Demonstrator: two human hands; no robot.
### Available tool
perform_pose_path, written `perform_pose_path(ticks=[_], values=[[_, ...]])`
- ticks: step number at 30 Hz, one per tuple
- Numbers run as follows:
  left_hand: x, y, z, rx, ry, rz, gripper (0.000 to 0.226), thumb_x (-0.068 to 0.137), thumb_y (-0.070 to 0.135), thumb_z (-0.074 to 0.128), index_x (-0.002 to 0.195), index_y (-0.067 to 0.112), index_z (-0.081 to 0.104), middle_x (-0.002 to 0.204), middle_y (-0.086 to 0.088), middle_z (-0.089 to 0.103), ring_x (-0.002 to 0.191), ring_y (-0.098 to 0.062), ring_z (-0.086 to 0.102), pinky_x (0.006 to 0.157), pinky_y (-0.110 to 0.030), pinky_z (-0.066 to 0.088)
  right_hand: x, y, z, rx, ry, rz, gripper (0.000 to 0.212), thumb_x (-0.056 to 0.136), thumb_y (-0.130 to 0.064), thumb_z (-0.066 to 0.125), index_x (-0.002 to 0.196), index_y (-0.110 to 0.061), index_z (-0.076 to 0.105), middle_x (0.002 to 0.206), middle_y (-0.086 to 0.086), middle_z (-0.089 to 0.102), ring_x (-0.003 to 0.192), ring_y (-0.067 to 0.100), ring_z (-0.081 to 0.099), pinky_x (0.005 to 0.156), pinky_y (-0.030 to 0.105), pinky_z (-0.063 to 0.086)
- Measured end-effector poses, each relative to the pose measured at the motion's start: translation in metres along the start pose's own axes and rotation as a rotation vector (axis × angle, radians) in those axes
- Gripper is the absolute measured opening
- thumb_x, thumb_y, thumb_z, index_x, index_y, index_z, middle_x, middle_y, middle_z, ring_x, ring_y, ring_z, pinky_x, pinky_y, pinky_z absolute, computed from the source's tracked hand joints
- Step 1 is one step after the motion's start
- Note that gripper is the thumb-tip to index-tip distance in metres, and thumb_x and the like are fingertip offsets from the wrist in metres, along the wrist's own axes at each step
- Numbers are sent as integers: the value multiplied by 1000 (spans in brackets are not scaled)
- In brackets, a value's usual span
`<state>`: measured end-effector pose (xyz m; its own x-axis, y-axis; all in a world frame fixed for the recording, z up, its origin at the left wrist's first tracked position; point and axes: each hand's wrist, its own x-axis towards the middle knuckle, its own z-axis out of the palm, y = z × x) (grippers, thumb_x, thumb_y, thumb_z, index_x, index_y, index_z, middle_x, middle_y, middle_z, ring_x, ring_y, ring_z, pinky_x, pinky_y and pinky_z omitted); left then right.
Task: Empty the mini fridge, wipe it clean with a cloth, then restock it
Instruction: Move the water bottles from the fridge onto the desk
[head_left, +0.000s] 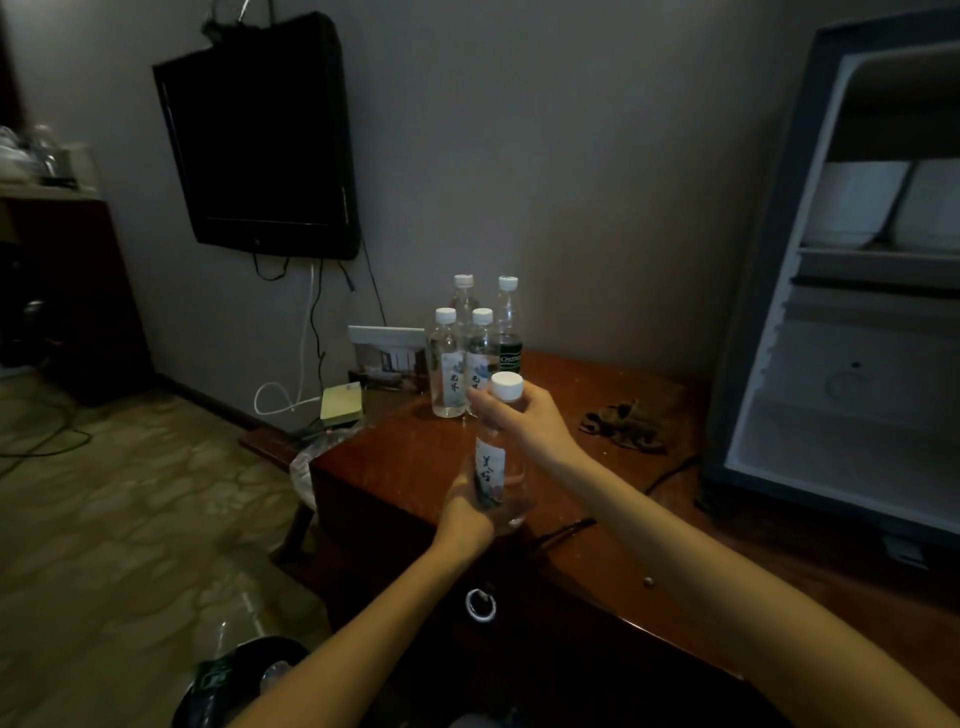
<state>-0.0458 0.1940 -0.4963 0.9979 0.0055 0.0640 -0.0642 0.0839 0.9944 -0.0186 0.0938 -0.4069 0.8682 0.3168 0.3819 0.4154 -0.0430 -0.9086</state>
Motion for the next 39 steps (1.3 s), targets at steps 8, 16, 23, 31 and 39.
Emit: perform_pose_path(ticks=[8, 16, 23, 31, 39], values=[[7, -9, 11, 117, 72, 87, 47, 87, -5, 62, 116, 29, 51, 112, 2, 61, 94, -10, 64, 64, -23, 56, -24, 42, -7, -70, 77, 5, 64, 75, -9, 80, 128, -17, 45, 117, -4, 62, 103, 1, 63, 82, 17, 53], [-7, -22, -8, 456, 238, 277, 62, 68, 15, 84, 123, 26, 58, 112, 17, 57, 100, 4, 57, 79, -11, 50, -39, 84, -9, -371, 142, 48, 55, 61, -39, 84, 106, -30, 54, 102, -7, 67, 92, 8, 66, 79, 36, 58], [42, -18, -1, 548, 282, 224, 39, 67, 22, 85, 99, 26, 63, 96, 10, 67, 87, -3, 64, 71, -19, 53, 3, 99, -22, -513, 239, 85, 48, 66, -31, 86, 100, -28, 53, 95, -8, 65, 87, 10, 65, 73, 31, 56], [98, -19, -1, 661, 319, 262, 28, 82, 17, 74, 110, 18, 70, 98, 4, 72, 79, -5, 61, 79, -21, 49, 68, 137, -39, -582, 359, 130, 56, 67, -45, 83, 112, -25, 56, 108, -3, 66, 97, 15, 64, 82, 42, 54], [140, -30, -2, 768, 210, 286, 46, 84, 16, 67, 129, 21, 61, 126, 4, 62, 118, -14, 55, 99, -35, 49, 115, 157, -41, -637, 400, 157, 53, 76, -38, 77, 119, -20, 53, 118, -1, 59, 107, 20, 60, 88, 43, 50]])
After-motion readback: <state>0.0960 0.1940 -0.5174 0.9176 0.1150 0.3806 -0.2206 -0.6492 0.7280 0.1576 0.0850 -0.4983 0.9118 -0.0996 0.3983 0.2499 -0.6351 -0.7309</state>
